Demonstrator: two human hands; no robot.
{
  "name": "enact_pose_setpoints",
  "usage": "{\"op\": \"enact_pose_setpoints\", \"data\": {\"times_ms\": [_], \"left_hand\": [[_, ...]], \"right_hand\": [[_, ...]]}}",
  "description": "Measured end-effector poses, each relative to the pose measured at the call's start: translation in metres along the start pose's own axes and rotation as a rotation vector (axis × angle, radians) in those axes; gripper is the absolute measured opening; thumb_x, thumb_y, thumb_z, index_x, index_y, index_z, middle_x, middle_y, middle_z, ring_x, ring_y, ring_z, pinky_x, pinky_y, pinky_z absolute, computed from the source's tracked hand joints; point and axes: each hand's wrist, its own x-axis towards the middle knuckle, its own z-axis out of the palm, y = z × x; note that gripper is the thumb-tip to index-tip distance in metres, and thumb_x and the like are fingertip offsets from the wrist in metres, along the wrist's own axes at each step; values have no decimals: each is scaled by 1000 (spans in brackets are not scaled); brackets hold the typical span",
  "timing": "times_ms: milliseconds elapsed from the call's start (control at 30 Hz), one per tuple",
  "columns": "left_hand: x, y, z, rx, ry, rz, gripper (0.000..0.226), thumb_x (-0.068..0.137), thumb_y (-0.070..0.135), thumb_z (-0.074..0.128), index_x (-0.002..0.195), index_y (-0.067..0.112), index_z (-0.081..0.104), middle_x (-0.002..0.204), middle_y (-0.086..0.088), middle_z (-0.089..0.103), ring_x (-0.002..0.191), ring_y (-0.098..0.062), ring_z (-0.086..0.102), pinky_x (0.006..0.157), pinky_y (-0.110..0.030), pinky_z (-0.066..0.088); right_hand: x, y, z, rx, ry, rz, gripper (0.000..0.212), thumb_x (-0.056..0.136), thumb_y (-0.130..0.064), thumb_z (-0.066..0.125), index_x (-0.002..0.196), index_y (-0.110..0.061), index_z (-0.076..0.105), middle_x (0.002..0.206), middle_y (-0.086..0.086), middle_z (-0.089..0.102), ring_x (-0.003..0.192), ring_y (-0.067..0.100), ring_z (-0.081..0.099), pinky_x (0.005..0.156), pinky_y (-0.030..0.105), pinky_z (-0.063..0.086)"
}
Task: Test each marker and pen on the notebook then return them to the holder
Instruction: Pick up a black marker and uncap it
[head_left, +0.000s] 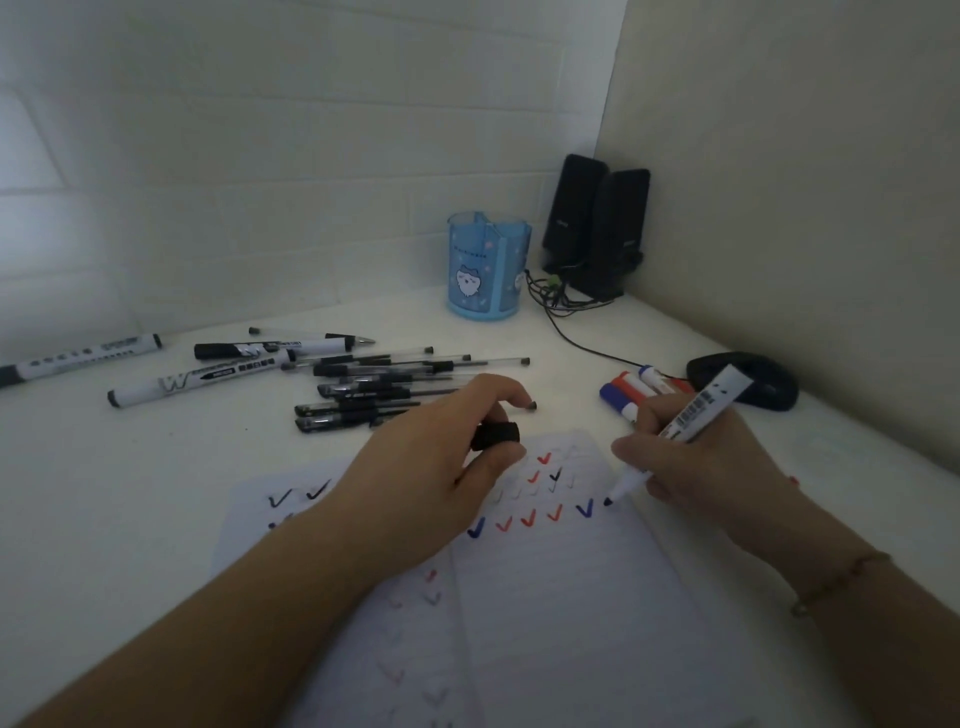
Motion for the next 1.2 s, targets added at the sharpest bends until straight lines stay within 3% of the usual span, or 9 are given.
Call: {"op": "enact_pose_setpoints", "data": {"times_ms": [133, 233, 333, 433, 567, 767, 867, 1033, 1200], "left_hand": [[0, 2, -1, 27, 13, 1, 26, 91, 44, 52, 113, 50, 39, 95, 21, 61, 85, -1, 58, 77, -28, 51], [1, 3, -2, 15, 19, -29, 26, 88, 50, 51, 112, 49, 42, 93, 21, 62, 78, -2, 58, 75, -30, 51], [3, 4, -4, -37, 4, -100, 27, 84, 47, 60, 106, 49, 45, 89, 27, 58, 78, 6, 58, 73, -15, 46], [5, 3, -3, -96, 23, -151, 30, 79, 39, 70, 94, 50, 47, 90, 28, 60, 79, 10, 57, 72, -9, 45], [6, 3, -2, -185, 49, -175, 23, 78, 32, 73, 88, 40, 54, 87, 19, 68, 79, 4, 63, 74, -14, 52], [4, 7, -3, -291, 62, -119, 22, 82, 24, 68, 88, 38, 53, 84, 10, 71, 67, -3, 67, 60, -17, 53], [3, 9, -2, -269, 45, -61, 23, 82, 29, 68, 89, 42, 51, 84, 11, 68, 69, -3, 65, 62, -17, 53], [0, 10, 2, -223, 14, 26, 14, 83, 42, 65, 94, 40, 55, 80, 14, 62, 67, -12, 61, 63, -25, 52], [-2, 18, -1, -464, 54, -63, 17, 77, 39, 65, 91, 31, 59, 74, 10, 66, 54, -9, 61, 55, -22, 52]], "right_hand": [[1, 2, 0, -95, 5, -2, 34, 76, -7, 69, 49, -13, 49, 51, 9, 51, 48, 18, 50, 57, 34, 49], [1, 2, -3, -158, 89, -66, 30, 77, -9, 68, 55, -5, 48, 53, 12, 49, 50, 21, 45, 51, 30, 44], [-1, -3, -5, 117, 174, -151, 29, 79, -12, 70, 59, -8, 50, 44, 2, 47, 39, 13, 37, 40, 20, 33], [-5, -9, -8, 447, 26, -198, 23, 72, -19, 74, 67, -10, 54, 44, -2, 48, 37, 10, 35, 38, 16, 29], [-6, -7, -11, 548, -226, -320, 31, 71, -34, 72, 82, -6, 64, 57, 8, 59, 46, 20, 49, 43, 20, 34], [-10, -10, -6, 546, -246, -328, 20, 74, -26, 56, 83, -12, 67, 59, 11, 64, 46, 23, 53, 44, 21, 35], [-13, -12, -3, 516, -294, -302, 19, 70, -30, 63, 85, -17, 66, 62, 13, 67, 46, 25, 55, 44, 23, 35], [-17, -17, 2, 479, -354, -262, 39, 62, -50, 77, 84, -20, 65, 70, 13, 70, 48, 26, 59, 44, 23, 38], [-20, -21, 8, 459, -310, -288, 48, 63, -58, 75, 83, -15, 65, 76, 13, 73, 49, 28, 63, 41, 24, 39]]}}
